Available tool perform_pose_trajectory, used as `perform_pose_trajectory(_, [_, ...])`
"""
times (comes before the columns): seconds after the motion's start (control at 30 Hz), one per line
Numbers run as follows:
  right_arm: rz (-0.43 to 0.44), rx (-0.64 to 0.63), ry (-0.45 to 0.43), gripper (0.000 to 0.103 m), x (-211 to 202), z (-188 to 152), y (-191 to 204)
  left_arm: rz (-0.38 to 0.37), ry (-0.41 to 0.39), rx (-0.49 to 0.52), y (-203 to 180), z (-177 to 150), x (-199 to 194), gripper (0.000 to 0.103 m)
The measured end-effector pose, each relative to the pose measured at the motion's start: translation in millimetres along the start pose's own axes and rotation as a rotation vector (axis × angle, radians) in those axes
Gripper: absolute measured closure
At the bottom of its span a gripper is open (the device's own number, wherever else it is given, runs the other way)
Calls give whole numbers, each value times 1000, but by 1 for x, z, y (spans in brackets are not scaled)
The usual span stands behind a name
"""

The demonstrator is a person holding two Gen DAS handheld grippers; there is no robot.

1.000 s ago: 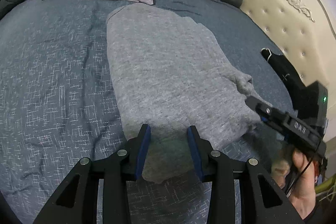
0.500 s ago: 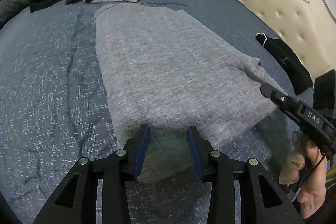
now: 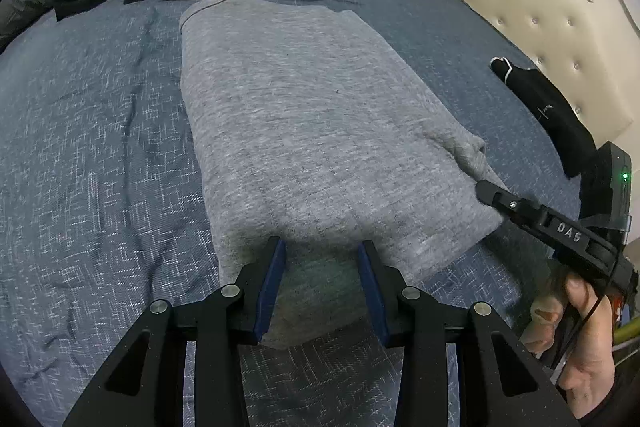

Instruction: Fold clothes

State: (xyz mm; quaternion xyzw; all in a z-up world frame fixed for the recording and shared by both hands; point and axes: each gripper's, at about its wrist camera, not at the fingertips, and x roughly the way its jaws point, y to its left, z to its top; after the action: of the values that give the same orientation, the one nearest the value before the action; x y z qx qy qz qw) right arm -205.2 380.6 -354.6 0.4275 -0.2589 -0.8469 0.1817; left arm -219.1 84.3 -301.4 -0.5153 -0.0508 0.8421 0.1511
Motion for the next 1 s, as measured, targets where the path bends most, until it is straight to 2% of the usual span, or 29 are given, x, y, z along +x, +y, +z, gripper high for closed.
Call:
perform_pose_trajectory(0.13, [-21, -16, -73, 88, -19, 10, 4, 2, -4, -2, 0, 0, 1, 63])
perform_pose_trajectory(0.27, [42, -82, -93, 88, -21, 15, 20, 1, -9, -6, 1, 0, 1, 63])
perform_pose_trajectory(0.4, [62, -135, -33, 88, -1, 12, 31, -1, -14, -9, 2, -1, 1, 63])
perform_pose_trajectory(0.5, [10, -130, 21, 88, 18, 9, 26, -12, -16, -11, 4, -1, 0, 62])
perform_pose_trajectory(0.53, [-6, -119, 28, 92, 21, 8, 23, -17, -17, -12, 5, -1, 0, 62])
perform_pose_trajectory(0.67, [-61, -115, 20, 94, 21, 10, 17, -38, -22, -16, 8, -1, 0, 62])
perform_pose_trajectory(0.77, [-55, -97, 16, 94, 19, 10, 14, -62, -23, -19, 12, -1, -2, 62])
perform_pose_trajectory(0.87, [-65, -104, -21, 94, 6, 12, 19, -84, -30, -25, 16, -2, -7, 62])
perform_pose_trajectory(1.0, [-25, -85, -83, 91, -17, 25, 22, -110, -45, -28, 22, -3, -14, 61])
